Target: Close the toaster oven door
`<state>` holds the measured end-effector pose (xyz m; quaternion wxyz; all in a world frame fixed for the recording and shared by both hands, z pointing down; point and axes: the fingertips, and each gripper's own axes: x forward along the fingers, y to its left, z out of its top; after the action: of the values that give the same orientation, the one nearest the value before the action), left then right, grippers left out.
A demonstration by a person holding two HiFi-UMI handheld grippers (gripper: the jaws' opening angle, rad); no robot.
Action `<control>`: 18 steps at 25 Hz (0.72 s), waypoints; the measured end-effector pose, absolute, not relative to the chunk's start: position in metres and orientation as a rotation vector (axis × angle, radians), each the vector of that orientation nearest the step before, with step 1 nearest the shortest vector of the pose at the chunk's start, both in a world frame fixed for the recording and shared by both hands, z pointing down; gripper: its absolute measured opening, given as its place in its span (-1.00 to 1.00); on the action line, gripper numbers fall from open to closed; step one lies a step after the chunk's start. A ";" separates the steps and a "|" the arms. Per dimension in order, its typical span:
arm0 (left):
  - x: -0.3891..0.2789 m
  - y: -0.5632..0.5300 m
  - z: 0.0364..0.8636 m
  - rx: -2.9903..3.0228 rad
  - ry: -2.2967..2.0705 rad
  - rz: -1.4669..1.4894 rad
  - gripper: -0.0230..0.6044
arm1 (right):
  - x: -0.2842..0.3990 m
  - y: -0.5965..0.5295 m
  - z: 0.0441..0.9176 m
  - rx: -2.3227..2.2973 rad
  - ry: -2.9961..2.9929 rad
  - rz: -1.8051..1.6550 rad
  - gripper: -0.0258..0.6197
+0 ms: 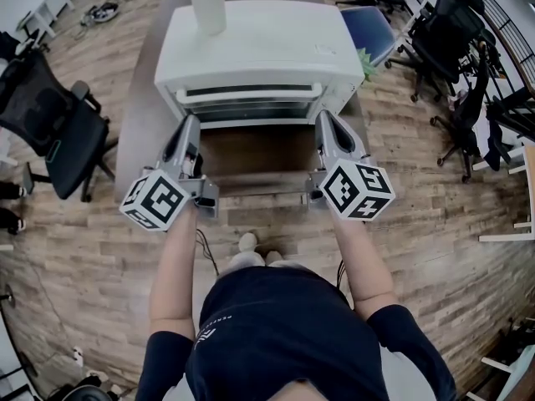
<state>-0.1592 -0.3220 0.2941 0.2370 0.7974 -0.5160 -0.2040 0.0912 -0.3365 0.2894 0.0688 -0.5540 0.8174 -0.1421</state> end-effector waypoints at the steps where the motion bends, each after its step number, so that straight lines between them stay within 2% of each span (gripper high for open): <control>1: -0.158 -0.321 0.294 2.185 -1.419 -0.553 -0.90 | 0.091 -0.335 0.290 -1.665 2.465 -0.430 -0.92; 18: -0.153 -0.308 0.307 2.174 -1.433 -0.485 -0.93 | 0.080 -0.323 0.306 -1.638 2.569 -0.457 -0.92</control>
<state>-0.1534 -0.3080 0.3071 0.2440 0.7959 -0.5248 -0.1776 0.0803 -0.3227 0.3061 0.0303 -0.5316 0.8334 -0.1484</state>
